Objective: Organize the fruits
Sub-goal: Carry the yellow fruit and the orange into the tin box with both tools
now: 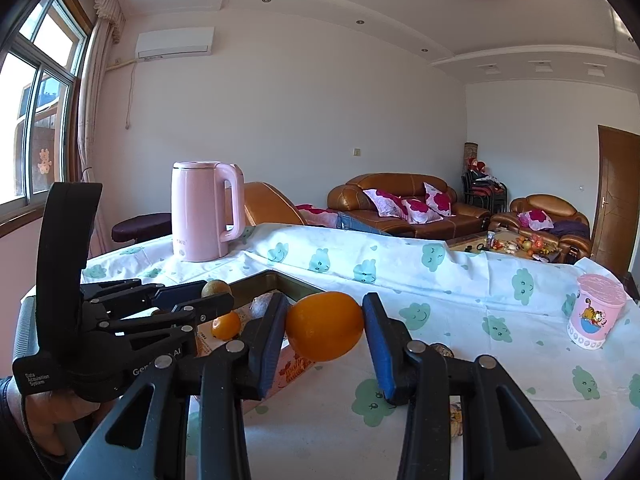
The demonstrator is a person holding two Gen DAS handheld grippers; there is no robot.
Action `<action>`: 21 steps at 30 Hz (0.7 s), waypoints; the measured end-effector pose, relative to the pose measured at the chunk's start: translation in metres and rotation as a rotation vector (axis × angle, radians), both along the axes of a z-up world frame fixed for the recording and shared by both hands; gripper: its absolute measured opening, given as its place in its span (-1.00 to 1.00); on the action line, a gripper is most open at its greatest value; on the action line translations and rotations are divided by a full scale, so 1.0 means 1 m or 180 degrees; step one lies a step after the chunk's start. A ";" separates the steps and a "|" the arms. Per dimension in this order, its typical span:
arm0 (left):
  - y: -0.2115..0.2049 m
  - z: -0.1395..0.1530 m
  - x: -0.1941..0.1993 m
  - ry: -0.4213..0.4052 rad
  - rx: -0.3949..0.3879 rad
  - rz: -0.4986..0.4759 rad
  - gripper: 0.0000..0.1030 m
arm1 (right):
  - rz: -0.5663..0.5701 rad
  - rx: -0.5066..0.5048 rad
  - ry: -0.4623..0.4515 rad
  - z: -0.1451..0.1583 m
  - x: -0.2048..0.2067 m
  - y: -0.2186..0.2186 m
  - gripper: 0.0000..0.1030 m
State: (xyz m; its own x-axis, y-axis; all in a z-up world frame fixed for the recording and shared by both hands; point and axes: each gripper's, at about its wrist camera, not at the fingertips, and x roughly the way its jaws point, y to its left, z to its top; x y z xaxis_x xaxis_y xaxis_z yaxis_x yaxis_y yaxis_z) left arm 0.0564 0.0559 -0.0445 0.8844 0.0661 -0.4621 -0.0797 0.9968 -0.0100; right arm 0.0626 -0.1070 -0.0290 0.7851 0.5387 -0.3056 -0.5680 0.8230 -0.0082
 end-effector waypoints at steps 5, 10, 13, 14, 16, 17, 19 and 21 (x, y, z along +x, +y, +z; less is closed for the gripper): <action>0.010 -0.002 0.003 0.0061 -0.0022 0.0064 -0.46 | 0.0066 -0.0038 0.0001 0.001 0.003 0.013 -0.20; 0.021 -0.004 0.007 0.0135 -0.0027 0.0160 -0.46 | 0.0120 -0.0077 -0.0002 0.002 0.007 0.025 -0.20; 0.026 -0.006 0.009 0.0164 -0.0027 0.0195 -0.46 | 0.0154 -0.0070 0.0014 0.003 0.010 0.031 -0.20; 0.028 -0.006 0.010 0.0175 -0.0029 0.0203 -0.46 | 0.0164 -0.0069 0.0021 0.003 0.011 0.033 -0.20; 0.030 -0.008 0.011 0.0199 -0.0044 0.0207 -0.46 | 0.0190 -0.0069 0.0037 0.003 0.014 0.038 -0.20; 0.031 -0.008 0.011 0.0206 -0.0043 0.0209 -0.46 | 0.0201 -0.0072 0.0044 0.003 0.016 0.041 -0.20; 0.032 -0.009 0.012 0.0214 -0.0044 0.0206 -0.46 | 0.0220 -0.0089 0.0048 0.003 0.018 0.046 -0.20; 0.033 -0.009 0.013 0.0224 -0.0042 0.0209 -0.46 | 0.0236 -0.0106 0.0052 0.003 0.020 0.051 -0.20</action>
State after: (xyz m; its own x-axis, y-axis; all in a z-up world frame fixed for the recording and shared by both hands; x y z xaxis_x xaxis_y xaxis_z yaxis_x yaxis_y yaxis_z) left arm 0.0691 0.0887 -0.0539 0.8437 0.1164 -0.5241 -0.1459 0.9892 -0.0151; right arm 0.0826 -0.0556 -0.0264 0.7381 0.5846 -0.3367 -0.6277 0.7780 -0.0252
